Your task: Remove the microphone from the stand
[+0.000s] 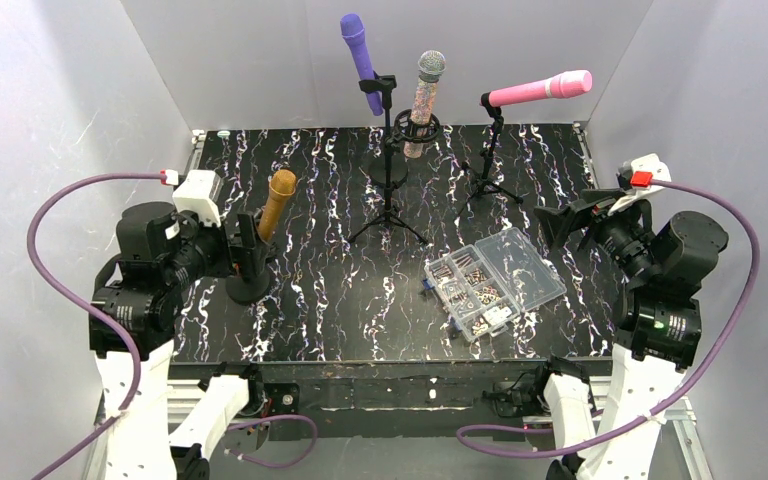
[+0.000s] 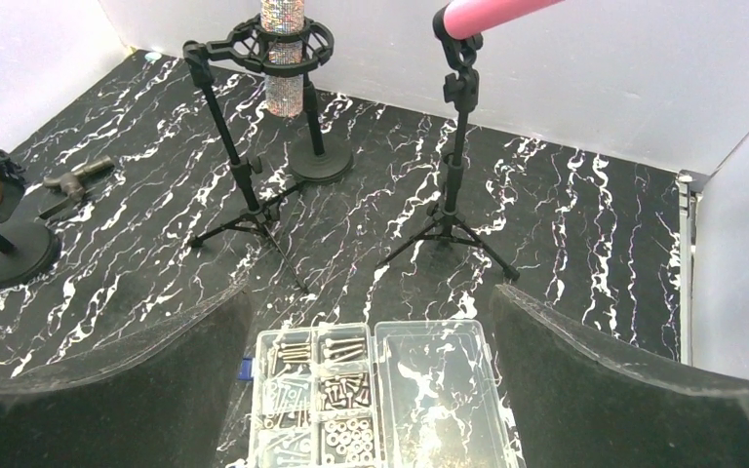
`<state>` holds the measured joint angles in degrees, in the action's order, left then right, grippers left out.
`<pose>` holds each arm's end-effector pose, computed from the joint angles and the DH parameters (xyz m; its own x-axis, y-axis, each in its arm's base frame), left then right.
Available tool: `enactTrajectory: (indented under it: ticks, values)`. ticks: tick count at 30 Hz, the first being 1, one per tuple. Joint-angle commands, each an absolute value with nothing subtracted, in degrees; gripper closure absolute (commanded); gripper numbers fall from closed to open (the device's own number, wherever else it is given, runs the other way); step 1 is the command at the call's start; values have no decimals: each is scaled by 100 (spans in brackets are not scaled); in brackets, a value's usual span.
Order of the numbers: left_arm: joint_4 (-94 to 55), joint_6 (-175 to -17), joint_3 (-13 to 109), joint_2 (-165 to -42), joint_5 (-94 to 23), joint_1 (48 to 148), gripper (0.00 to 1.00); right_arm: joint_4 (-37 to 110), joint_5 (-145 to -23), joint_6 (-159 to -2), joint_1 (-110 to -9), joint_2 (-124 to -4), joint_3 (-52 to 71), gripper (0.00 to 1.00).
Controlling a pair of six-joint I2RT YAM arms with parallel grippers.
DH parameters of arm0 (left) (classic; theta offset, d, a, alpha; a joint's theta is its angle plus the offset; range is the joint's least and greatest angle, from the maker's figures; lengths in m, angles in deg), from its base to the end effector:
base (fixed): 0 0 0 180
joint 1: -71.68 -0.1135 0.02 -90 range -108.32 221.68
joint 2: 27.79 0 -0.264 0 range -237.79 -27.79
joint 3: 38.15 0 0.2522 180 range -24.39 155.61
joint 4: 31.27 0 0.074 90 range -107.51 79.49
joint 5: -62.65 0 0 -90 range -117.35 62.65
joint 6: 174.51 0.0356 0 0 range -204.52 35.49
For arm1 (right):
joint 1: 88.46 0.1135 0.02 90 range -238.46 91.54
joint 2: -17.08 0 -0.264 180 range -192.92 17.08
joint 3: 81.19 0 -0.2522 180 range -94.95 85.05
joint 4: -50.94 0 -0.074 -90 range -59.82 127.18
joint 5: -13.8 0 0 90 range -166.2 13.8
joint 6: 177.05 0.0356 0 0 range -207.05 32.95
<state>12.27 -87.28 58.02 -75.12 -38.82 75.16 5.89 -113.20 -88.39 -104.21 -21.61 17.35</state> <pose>0.1148 -0.0141 0.5075 0.0797 -0.0523 -0.9954 0.2613 0.9648 -0.0298 0.1034 -0.0069 0.4457 -0.0298 -0.0110 -0.9995 -0.3628 0.9319 0.0006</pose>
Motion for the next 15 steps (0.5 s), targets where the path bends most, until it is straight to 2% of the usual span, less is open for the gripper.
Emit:
enactTrajectory:
  ticks: [1,9,15]
  values:
    - [1433,-8198,6054,-7549,-3917,7488,1,699,-11487,-8784,-10439,-2207,1410,0]
    - [1137,-7540,5844,-7698,-4141,7491,1,598,-11771,-8848,-10437,-2320,1225,0]
    - [505,-7413,5195,-7822,-4606,7489,1,597,-12123,-8827,-10413,-2526,1151,0]
